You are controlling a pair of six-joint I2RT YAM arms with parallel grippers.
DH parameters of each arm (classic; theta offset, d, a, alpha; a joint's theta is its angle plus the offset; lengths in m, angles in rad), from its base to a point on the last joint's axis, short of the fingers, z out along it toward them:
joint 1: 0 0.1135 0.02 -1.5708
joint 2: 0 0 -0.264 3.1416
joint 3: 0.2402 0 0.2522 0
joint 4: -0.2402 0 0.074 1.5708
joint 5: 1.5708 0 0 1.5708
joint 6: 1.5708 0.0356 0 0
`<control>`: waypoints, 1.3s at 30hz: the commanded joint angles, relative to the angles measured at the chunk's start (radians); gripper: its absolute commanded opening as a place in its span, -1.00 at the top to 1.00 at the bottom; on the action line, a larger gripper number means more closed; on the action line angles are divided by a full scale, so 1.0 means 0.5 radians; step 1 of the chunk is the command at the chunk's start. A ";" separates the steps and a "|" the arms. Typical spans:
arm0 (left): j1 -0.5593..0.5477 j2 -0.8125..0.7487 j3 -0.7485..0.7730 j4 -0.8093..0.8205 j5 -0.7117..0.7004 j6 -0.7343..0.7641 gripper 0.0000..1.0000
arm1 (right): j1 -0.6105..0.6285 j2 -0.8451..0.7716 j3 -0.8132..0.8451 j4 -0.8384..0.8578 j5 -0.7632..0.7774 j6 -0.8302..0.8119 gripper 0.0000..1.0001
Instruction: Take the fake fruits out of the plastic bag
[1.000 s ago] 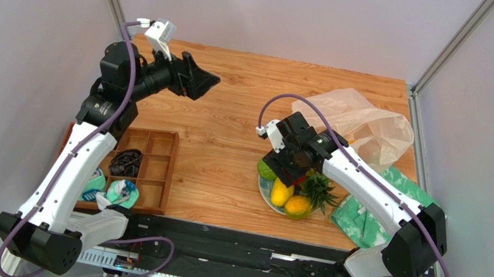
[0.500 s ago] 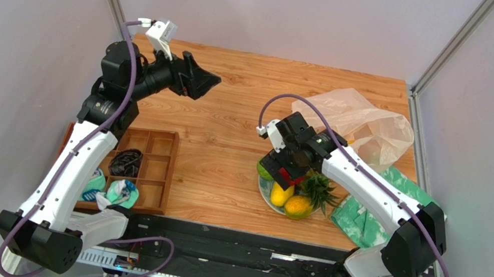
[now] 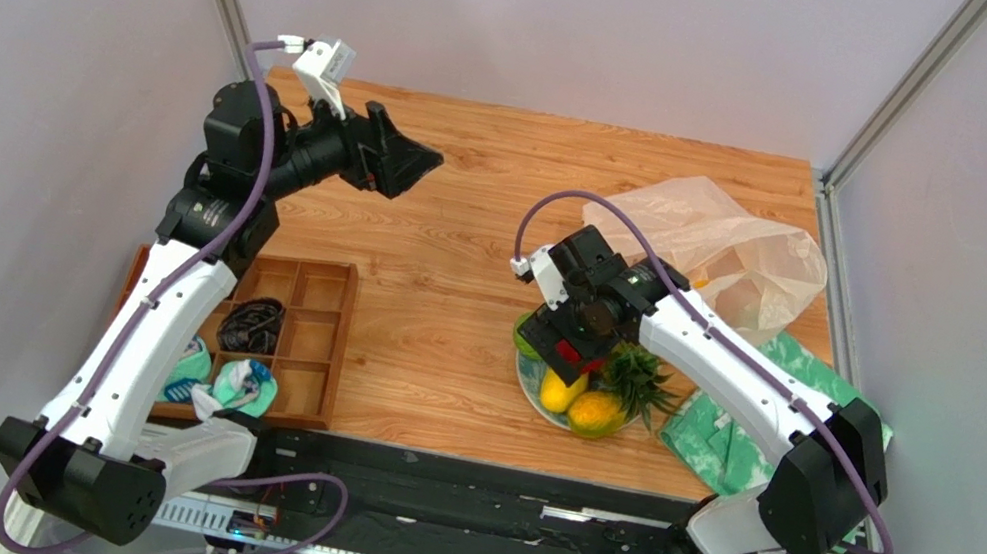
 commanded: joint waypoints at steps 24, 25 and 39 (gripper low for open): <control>0.014 0.079 0.053 0.062 0.082 0.016 -0.94 | -0.384 -0.139 0.742 -0.456 -0.687 0.022 -1.00; 0.014 0.079 0.053 0.052 0.088 0.037 -0.95 | -0.461 -0.143 0.773 -0.502 -0.724 -0.026 -0.98; 0.014 0.241 0.127 -0.177 0.073 0.408 -0.89 | -1.364 -0.180 0.295 -1.233 -0.632 -1.475 0.71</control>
